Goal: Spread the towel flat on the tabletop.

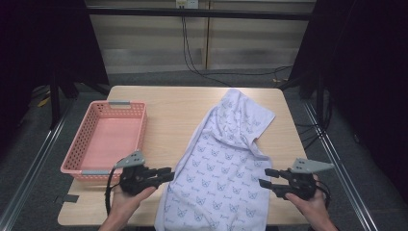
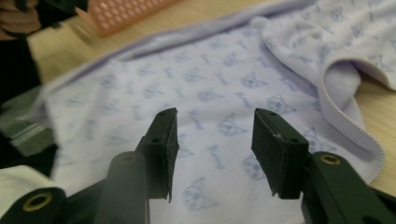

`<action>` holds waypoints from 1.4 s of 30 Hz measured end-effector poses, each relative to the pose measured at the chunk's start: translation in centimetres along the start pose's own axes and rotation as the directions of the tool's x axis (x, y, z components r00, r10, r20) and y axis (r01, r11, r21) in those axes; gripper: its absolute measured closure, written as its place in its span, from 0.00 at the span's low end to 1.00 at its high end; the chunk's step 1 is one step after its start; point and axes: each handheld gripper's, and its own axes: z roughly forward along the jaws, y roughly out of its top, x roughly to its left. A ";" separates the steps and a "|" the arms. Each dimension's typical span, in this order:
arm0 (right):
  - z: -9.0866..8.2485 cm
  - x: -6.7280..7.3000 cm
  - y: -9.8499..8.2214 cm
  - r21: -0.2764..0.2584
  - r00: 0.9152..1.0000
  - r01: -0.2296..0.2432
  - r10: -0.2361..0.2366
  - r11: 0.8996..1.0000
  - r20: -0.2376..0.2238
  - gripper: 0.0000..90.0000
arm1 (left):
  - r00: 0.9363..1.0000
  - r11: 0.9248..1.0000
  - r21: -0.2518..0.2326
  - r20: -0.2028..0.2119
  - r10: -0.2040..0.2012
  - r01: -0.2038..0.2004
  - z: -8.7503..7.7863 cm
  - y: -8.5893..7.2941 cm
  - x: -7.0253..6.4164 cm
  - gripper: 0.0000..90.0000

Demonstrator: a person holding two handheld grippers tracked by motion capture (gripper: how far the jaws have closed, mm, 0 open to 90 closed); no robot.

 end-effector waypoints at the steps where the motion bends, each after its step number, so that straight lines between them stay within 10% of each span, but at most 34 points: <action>1: 1.0 -0.6 -0.1 0.032 1.000 -0.011 0.011 0.999 -0.010 0.57 | 1.000 0.999 0.040 -0.011 0.027 -0.026 1.1 0.1 0.4 0.81; 3: 3.1 -1.4 -0.6 0.093 1.000 -0.013 0.012 0.996 0.011 0.58 | 0.999 0.993 0.107 0.015 0.040 -0.041 3.2 0.1 1.0 0.82; 7: 5.6 -1.5 -1.1 0.216 0.999 0.029 -0.036 0.976 0.026 0.61 | 0.995 0.971 0.232 -0.058 0.076 -0.061 5.8 -0.8 2.0 0.84; 15: 5.8 -1.0 -1.8 0.277 0.989 0.094 -0.122 0.956 0.087 0.68 | 0.984 0.972 0.236 -0.169 0.056 -0.015 3.2 -2.5 2.9 0.83; 21: 4.2 -1.7 -2.5 0.291 0.999 0.020 -0.033 0.957 0.039 0.94 | 0.992 0.964 0.266 -0.108 0.060 -0.030 1.7 -4.0 1.6 0.85; 25: 3.0 -1.3 -3.0 0.329 0.999 0.039 -0.040 0.944 -0.004 0.95 | 0.991 0.937 0.336 -0.062 0.120 -0.093 1.0 -5.0 -0.8 0.89; 28: 2.6 -0.6 -3.2 0.337 0.997 0.076 -0.065 0.938 -0.044 0.95 | 0.997 0.930 0.360 0.018 0.078 -0.079 0.2 -6.1 -2.1 0.89; 30: 2.4 -0.4 -3.2 0.314 0.996 0.085 -0.070 0.946 -0.057 0.87 | 0.996 0.933 0.350 0.011 0.085 -0.083 -0.4 -6.4 -2.4 0.91; 33: 2.1 -0.9 -2.7 0.244 0.998 0.047 -0.038 0.969 -0.043 0.77 | 0.998 0.963 0.259 0.014 0.067 -0.068 -0.4 -5.6 -1.7 0.89; 42: 4.4 -3.3 0.3 0.150 0.999 0.010 -0.017 0.989 0.045 0.62 | 0.996 0.977 0.203 -0.043 0.082 -0.071 5.0 -0.6 1.5 0.85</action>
